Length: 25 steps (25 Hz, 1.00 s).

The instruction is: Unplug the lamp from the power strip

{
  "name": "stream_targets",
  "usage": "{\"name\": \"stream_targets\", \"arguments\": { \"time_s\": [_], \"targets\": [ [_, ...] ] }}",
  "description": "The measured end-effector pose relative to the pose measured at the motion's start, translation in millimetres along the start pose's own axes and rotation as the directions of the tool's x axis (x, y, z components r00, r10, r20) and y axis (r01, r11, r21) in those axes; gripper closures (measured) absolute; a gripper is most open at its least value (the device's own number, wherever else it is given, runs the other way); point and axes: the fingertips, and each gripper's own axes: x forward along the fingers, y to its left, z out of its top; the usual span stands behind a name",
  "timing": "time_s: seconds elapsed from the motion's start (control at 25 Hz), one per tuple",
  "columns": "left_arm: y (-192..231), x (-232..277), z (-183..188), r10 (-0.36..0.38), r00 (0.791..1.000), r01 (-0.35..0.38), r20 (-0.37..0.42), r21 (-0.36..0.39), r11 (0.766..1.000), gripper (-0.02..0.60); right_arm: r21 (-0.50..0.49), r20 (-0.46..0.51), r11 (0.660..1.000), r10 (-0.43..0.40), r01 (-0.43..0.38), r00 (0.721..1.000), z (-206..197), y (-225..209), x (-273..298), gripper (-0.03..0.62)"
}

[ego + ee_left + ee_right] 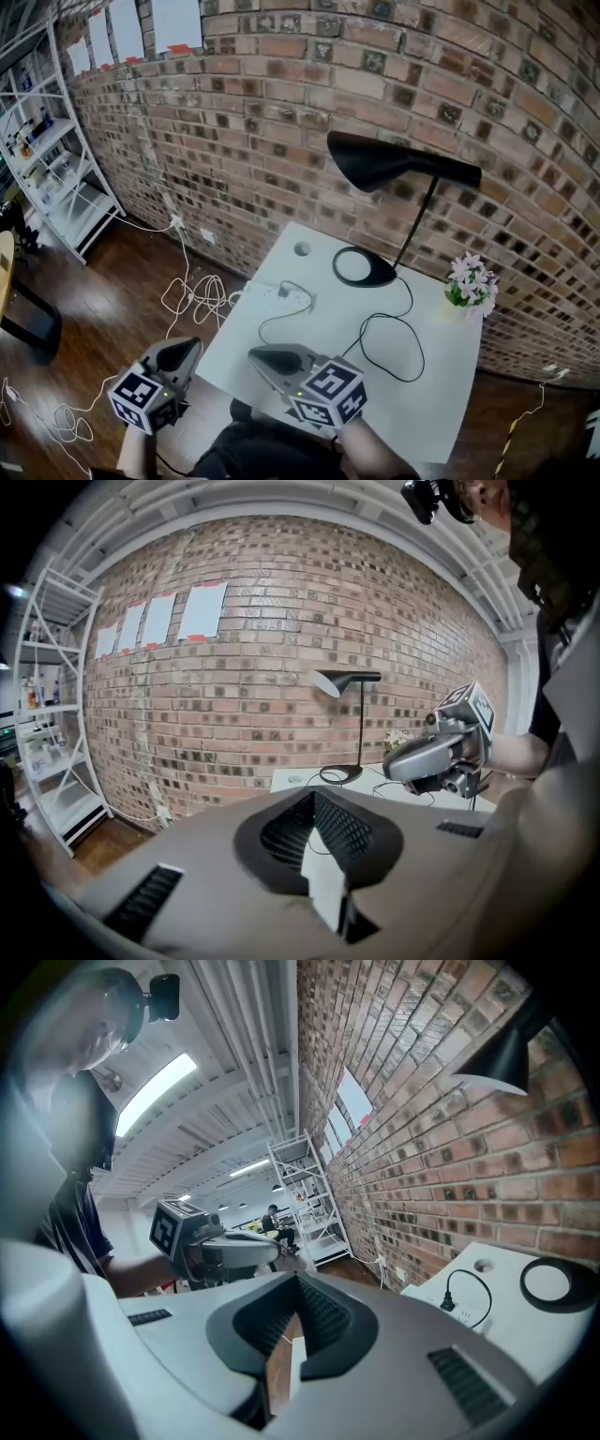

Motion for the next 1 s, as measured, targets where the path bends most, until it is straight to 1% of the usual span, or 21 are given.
{"name": "stream_targets", "arguments": {
  "time_s": [0.16,0.28,0.32,0.4,0.48,0.64,0.72,0.84,0.88,0.96,1.0],
  "targets": [
    [17,17,-1,-0.052,0.999,0.052,0.013,0.033,0.998,0.583,0.011,-0.016,0.998,-0.058,0.058,0.998,0,-10,9,0.588],
    [27,32,5,-0.105,0.994,0.104,0.009,0.033,0.994,0.583,0.016,-0.02,0.994,-0.11,0.11,0.994,4,-20,18,0.588],
    [32,38,5,-0.122,0.992,0.122,0.007,0.043,0.992,0.583,0.019,-0.02,0.991,-0.132,0.132,0.991,5,-25,22,0.588],
    [42,52,3,-0.155,0.988,0.155,-0.006,0.076,0.985,0.583,0.024,-0.026,0.981,-0.191,0.192,0.981,5,-40,31,0.588],
    [48,67,1,-0.182,0.983,0.185,-0.036,0.099,0.978,0.582,0.02,-0.045,0.964,-0.265,0.266,0.963,2,-58,37,0.588],
    [59,101,-9,-0.238,0.969,0.246,-0.072,0.139,0.959,0.581,0.004,-0.08,0.916,-0.4,0.402,0.913,-8,-91,49,0.588],
    [60,120,-15,-0.263,0.96,0.276,-0.092,0.172,0.946,0.581,0.012,-0.092,0.875,-0.481,0.484,0.872,-16,-114,51,0.586],
    [56,149,-27,-0.309,0.942,0.332,-0.132,0.218,0.918,0.581,0.028,-0.107,0.801,-0.593,0.598,0.798,-29,-148,52,0.586],
    [54,158,-31,-0.325,0.934,0.352,-0.147,0.228,0.908,0.581,0.033,-0.111,0.782,-0.617,0.623,0.779,-33,-156,53,0.585],
    [51,176,-39,-0.349,0.92,0.385,-0.176,0.251,0.888,0.581,0.04,-0.126,0.756,-0.645,0.653,0.754,-40,-170,57,0.583],
    [50,183,-43,-0.358,0.915,0.398,-0.189,0.262,0.879,0.581,0.047,-0.139,0.747,-0.653,0.664,0.745,-44,-175,59,0.551]
  ]
}}
